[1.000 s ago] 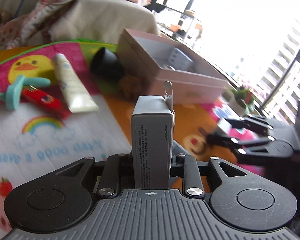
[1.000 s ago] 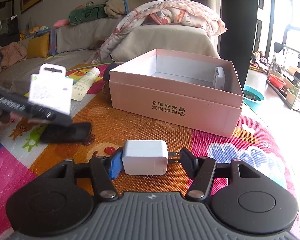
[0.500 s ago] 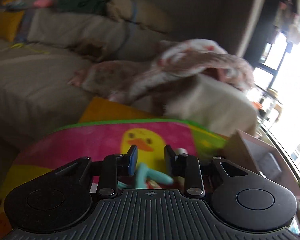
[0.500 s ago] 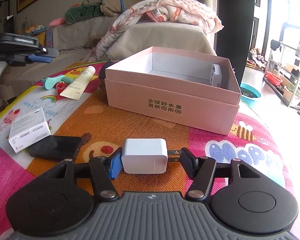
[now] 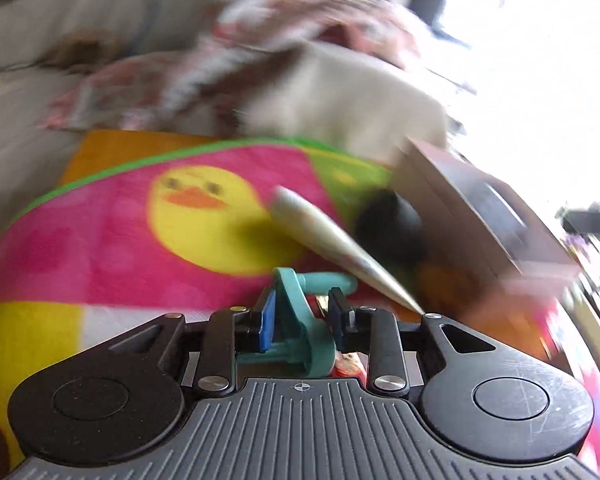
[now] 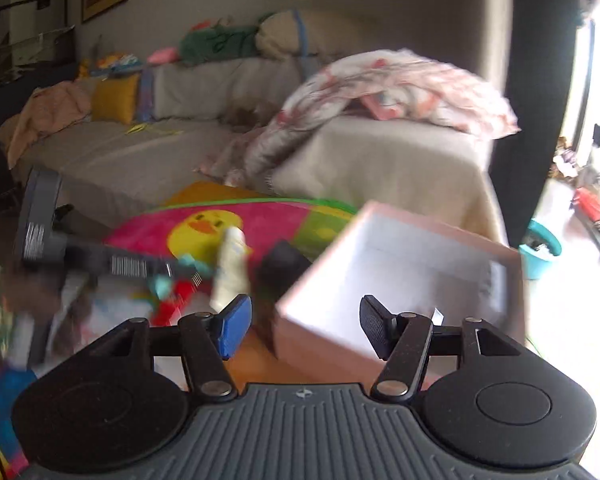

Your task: Organize rigid objects

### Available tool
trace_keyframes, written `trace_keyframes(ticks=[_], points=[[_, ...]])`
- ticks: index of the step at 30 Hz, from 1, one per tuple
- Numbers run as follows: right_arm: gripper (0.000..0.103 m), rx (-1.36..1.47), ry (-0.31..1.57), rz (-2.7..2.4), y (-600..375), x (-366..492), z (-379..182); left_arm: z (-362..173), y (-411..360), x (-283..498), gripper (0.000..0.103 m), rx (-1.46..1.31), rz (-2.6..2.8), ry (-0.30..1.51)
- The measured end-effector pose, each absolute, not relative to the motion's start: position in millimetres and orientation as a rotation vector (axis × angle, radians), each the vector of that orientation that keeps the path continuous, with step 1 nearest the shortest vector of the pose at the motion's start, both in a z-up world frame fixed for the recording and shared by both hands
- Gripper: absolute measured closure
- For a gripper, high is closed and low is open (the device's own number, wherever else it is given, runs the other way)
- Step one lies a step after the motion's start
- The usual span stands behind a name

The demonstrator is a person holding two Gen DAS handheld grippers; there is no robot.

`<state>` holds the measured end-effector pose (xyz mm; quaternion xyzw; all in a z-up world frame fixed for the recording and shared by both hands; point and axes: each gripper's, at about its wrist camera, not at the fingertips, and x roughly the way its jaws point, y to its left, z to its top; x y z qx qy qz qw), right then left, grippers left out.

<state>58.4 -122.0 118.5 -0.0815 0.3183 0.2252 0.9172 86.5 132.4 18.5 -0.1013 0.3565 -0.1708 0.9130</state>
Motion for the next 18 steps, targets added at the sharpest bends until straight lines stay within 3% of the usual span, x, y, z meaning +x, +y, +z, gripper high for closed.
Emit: trace_keyframes(ticks=[3, 4, 5, 8, 11, 18], points=[[0.042, -0.217, 0.74, 0.454, -77, 119, 122, 18, 128, 78, 0.072, -0.224, -0.493, 0.784], [0.047, -0.249, 0.77, 0.434, -60, 140, 118, 20, 129, 77, 0.072, -0.23, -0.516, 0.788], [0.058, -0.273, 0.798, 0.412, -46, 159, 112, 22, 132, 78, 0.072, -0.237, -0.515, 0.779], [0.077, -0.302, 0.887, 0.335, -15, 209, 88, 34, 149, 90, 0.072, -0.325, -0.404, 0.704], [0.09, -0.359, 0.937, 0.271, -1, 230, 64, 38, 165, 119, 0.072, -0.367, -0.261, 0.649], [0.093, -0.442, 0.952, 0.361, -3, 176, 65, 27, 154, 177, 0.073, -0.343, -0.275, 0.674]])
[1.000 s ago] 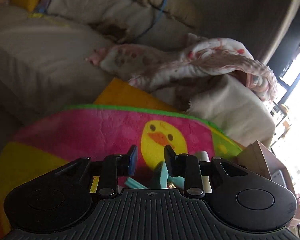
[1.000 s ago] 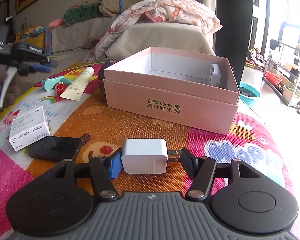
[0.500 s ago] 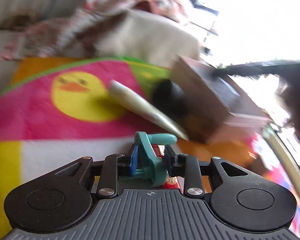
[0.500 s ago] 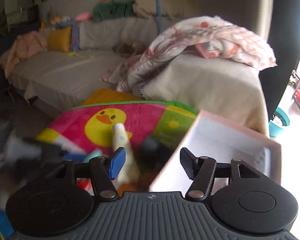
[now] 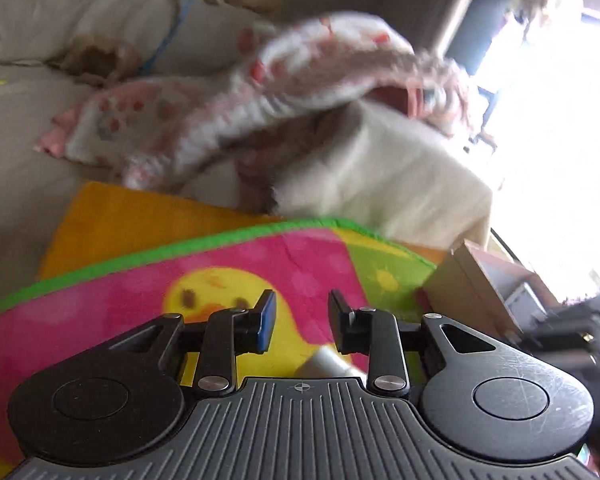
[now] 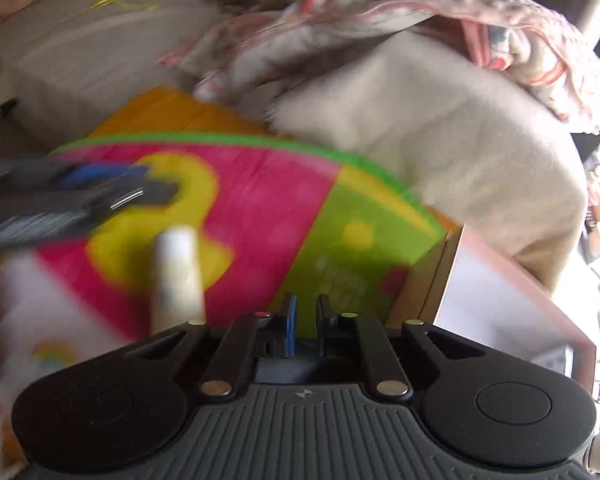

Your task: Organize rigid objects

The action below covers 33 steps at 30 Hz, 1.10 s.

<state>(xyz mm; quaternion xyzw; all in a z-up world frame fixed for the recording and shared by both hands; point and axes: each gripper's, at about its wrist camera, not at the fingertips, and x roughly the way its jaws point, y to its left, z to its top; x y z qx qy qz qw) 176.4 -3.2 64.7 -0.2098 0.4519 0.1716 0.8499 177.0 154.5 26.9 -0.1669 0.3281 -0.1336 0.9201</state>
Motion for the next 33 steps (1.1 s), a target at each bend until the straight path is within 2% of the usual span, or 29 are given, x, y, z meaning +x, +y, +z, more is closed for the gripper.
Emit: trace_keyframes(ticks=[3, 9, 13, 14, 16, 17, 18, 19, 20, 25, 33], points=[[0.094, -0.429, 0.979, 0.429, -12, 145, 67, 17, 143, 179, 0.076, -0.351, -0.361, 0.742], [0.094, -0.381, 1.002, 0.529, -44, 84, 63, 13, 121, 132, 0.075, -0.328, -0.484, 0.773], [0.094, -0.397, 0.835, 0.534, -77, 28, 70, 13, 101, 101, 0.075, -0.318, -0.524, 0.798], [0.092, -0.391, 0.803, 0.533, -86, 18, 73, 14, 97, 95, 0.075, -0.313, -0.538, 0.807], [0.082, -0.366, 0.762, 0.524, -107, -1, 80, 16, 89, 82, 0.074, -0.307, -0.559, 0.825], [0.067, -0.348, 0.745, 0.509, -117, -7, 84, 18, 86, 75, 0.074, -0.298, -0.551, 0.82], [0.058, -0.33, 0.726, 0.492, -127, -13, 87, 23, 85, 67, 0.074, -0.283, -0.524, 0.795], [0.042, -0.313, 0.708, 0.474, -137, -18, 87, 30, 85, 58, 0.074, -0.261, -0.485, 0.755], [0.039, -0.297, 0.693, 0.447, -147, -22, 85, 38, 86, 49, 0.074, -0.242, -0.451, 0.714], [0.039, -0.235, 0.643, 0.338, -181, -40, 63, 82, 92, -8, 0.074, -0.134, -0.457, 0.599], [0.038, -0.061, 0.609, 0.324, -213, -61, 47, 67, 63, -92, 0.074, 0.21, -0.558, 0.747]])
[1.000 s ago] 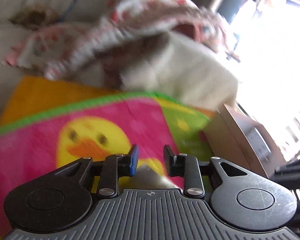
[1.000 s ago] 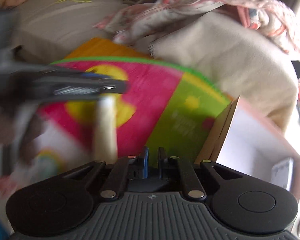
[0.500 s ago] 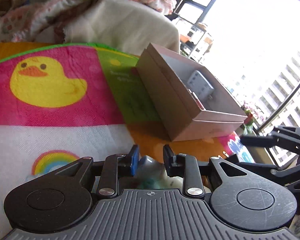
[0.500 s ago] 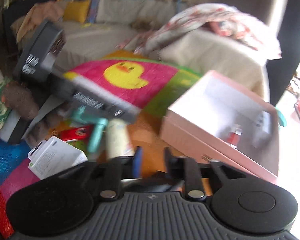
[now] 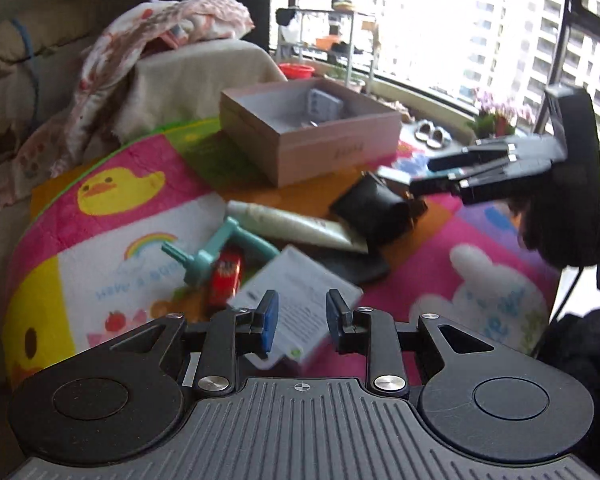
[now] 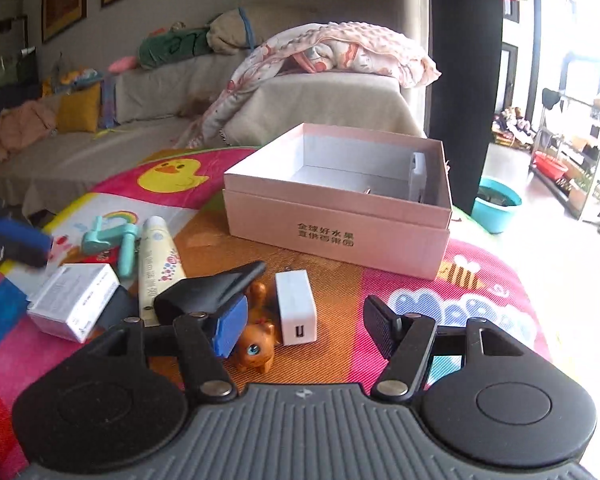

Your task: Organize rigid objects

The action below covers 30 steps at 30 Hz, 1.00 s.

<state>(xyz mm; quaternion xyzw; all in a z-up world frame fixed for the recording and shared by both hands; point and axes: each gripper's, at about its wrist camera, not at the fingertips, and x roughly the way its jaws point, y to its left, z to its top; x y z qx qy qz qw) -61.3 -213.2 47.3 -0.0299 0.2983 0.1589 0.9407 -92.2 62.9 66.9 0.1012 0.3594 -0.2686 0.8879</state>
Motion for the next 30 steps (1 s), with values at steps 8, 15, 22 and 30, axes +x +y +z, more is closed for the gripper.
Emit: trace_keyframes(ticks=[8, 15, 22, 30], points=[[0.036, 0.021, 0.616, 0.34, -220, -57, 41, 50, 34, -97, 0.055, 0.231, -0.609, 0.754], [0.03, 0.182, 0.64, 0.32, -235, -45, 21, 47, 10, -88, 0.042, 0.262, -0.736, 0.72], [0.027, 0.183, 0.675, 0.376, -233, -42, 20, 40, 25, -71, 0.036, 0.396, -0.502, 0.698], [0.028, -0.284, 0.539, 0.334, -171, -59, 30, 33, 49, -23, 0.034, 0.231, -0.343, 0.649]])
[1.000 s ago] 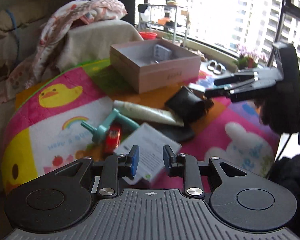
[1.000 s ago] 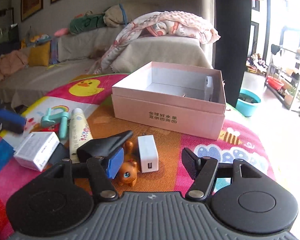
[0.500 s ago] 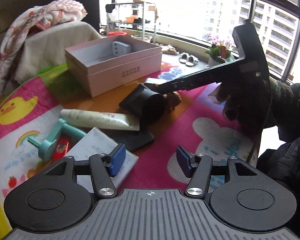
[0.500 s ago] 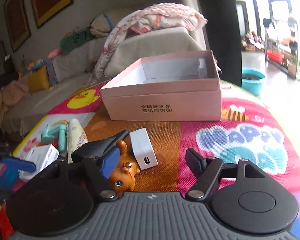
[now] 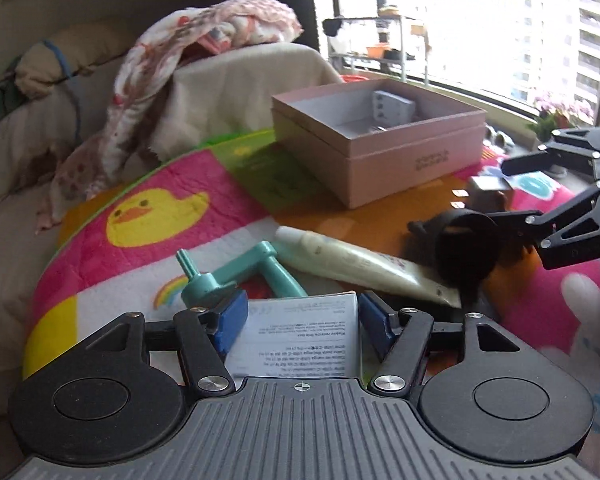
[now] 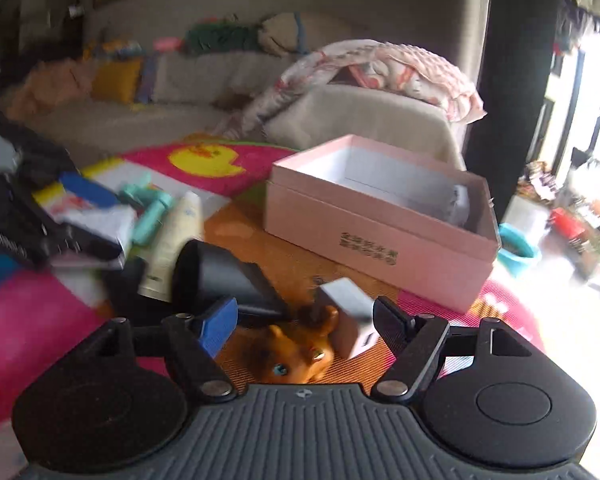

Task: Organize rigid objects
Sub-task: 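Grasp the white hang-tab product box with the left tool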

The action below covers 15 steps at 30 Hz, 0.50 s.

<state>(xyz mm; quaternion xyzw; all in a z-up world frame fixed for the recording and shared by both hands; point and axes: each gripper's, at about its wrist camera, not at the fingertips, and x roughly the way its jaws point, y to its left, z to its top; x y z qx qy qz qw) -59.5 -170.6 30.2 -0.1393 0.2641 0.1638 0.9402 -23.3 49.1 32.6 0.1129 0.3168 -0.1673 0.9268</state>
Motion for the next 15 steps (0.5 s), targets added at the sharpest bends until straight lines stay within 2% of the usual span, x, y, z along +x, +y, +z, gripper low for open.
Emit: trace_keyframes(ticks=[3, 5, 8, 15], points=[[0.03, -0.234, 0.587, 0.207, -177, -31, 30, 33, 60, -11, 0.031, 0.135, -0.292, 0.643], [0.03, -0.146, 0.607, 0.181, -190, -21, 35, 39, 68, -14, 0.037, 0.082, -0.293, 0.647], [0.03, -0.044, 0.625, 0.265, -206, -28, 40, 51, 78, -36, 0.037, 0.069, -0.32, 0.652], [0.029, -0.058, 0.692, 0.318, -201, -44, 19, 47, 84, -63, 0.037, 0.091, -0.269, 0.7]])
